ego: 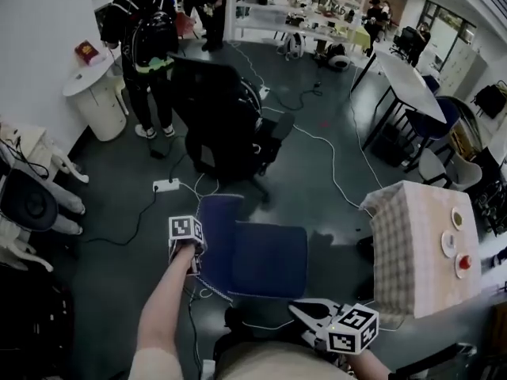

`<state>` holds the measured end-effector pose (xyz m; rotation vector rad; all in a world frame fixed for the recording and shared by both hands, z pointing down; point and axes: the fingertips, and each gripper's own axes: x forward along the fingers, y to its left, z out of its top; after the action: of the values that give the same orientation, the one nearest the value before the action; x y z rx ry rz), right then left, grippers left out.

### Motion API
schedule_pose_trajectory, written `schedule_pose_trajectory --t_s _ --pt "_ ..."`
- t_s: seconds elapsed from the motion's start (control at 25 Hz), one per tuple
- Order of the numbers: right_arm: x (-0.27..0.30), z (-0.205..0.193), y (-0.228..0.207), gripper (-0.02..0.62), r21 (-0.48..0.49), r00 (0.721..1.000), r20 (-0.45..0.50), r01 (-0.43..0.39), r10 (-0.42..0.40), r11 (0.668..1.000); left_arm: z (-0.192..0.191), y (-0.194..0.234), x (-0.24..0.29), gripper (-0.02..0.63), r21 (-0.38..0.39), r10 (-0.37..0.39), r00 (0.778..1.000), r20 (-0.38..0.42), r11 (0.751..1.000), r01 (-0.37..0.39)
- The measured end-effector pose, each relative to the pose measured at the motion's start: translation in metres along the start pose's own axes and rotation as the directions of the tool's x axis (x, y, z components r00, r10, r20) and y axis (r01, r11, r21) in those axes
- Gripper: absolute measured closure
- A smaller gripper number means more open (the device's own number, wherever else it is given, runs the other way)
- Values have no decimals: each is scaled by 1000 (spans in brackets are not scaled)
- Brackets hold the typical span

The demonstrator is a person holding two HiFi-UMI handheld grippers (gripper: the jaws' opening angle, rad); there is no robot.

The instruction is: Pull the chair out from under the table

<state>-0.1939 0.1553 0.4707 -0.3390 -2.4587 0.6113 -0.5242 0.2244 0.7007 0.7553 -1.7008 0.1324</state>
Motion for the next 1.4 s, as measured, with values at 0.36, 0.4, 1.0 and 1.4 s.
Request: schedule_pose_trajectory --t_s 0.36,0.4,1.0,1.4 --pt "13 0 17 586 18 1000 -23 -5 6 1000 -1 22 -7 506 24 -6 1000 6 1000 6" --pt "18 4 20 586 17 1000 -25 -18 18 1000 2 30 -10 506 24 -1 1000 13 1000 1" --pt "41 23 49 586 91 1000 -1 -2 2 996 0 57 -28 506 2 -44 999 -13 999 44" --pt "40 16 31 586 152 1000 10 -8 6 988 3 50 -26 508 4 -30 999 -10 1000 30"
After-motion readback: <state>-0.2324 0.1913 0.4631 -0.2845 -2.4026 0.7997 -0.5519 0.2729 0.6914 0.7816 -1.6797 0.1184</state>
